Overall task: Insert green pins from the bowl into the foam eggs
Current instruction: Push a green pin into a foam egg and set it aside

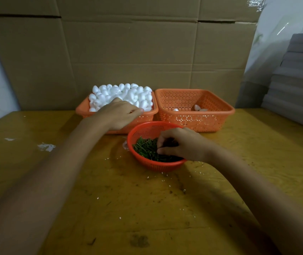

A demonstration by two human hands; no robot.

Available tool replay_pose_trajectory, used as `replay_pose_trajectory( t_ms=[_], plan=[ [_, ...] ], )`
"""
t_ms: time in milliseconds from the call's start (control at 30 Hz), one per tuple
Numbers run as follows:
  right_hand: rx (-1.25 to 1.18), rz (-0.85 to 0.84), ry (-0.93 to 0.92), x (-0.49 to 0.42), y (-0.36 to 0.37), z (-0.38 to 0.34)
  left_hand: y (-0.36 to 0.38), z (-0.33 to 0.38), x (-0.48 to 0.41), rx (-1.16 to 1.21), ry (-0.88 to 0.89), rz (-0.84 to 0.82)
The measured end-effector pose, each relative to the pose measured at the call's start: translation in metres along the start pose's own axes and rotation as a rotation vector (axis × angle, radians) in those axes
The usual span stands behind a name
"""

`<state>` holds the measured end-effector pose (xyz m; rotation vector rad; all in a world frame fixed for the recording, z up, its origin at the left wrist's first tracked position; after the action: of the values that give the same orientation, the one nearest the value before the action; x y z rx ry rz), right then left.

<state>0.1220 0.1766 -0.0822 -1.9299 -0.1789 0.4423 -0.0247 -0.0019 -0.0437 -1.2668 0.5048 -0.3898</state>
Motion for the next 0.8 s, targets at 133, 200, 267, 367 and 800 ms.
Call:
replay_pose_trajectory(
  t_ms=[133, 200, 267, 367, 800],
  plan=[
    [0.008, 0.064, -0.090, 0.003, -0.001, -0.003, 0.007, 0.004, -0.011, -0.123, -0.033, -0.026],
    [0.022, 0.135, -0.130, 0.003, -0.001, -0.005, 0.010, 0.005, -0.014, -0.107, -0.047, -0.017],
    [-0.002, 0.221, -0.142, 0.003, -0.001, -0.006, 0.011, 0.006, -0.016, -0.046, -0.072, 0.005],
    [-0.090, 0.326, -0.124, 0.004, 0.001, -0.006, 0.012, 0.004, -0.020, 0.047, -0.070, 0.058],
    [-0.458, 0.481, -0.048, 0.003, 0.001, -0.006, -0.004, -0.023, 0.001, 0.541, -0.262, 0.867]
  ],
)
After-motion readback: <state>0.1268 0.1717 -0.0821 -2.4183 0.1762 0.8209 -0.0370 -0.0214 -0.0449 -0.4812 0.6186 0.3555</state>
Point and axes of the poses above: each hand's wrist, its own x-axis away from the middle knuckle, its own y-axis out of the palm, z = x × y, the point moved 2 cm from there along -x, towards the middle knuckle, and after that the axes turned 10 degrees about -y, right-handed, at the moved point
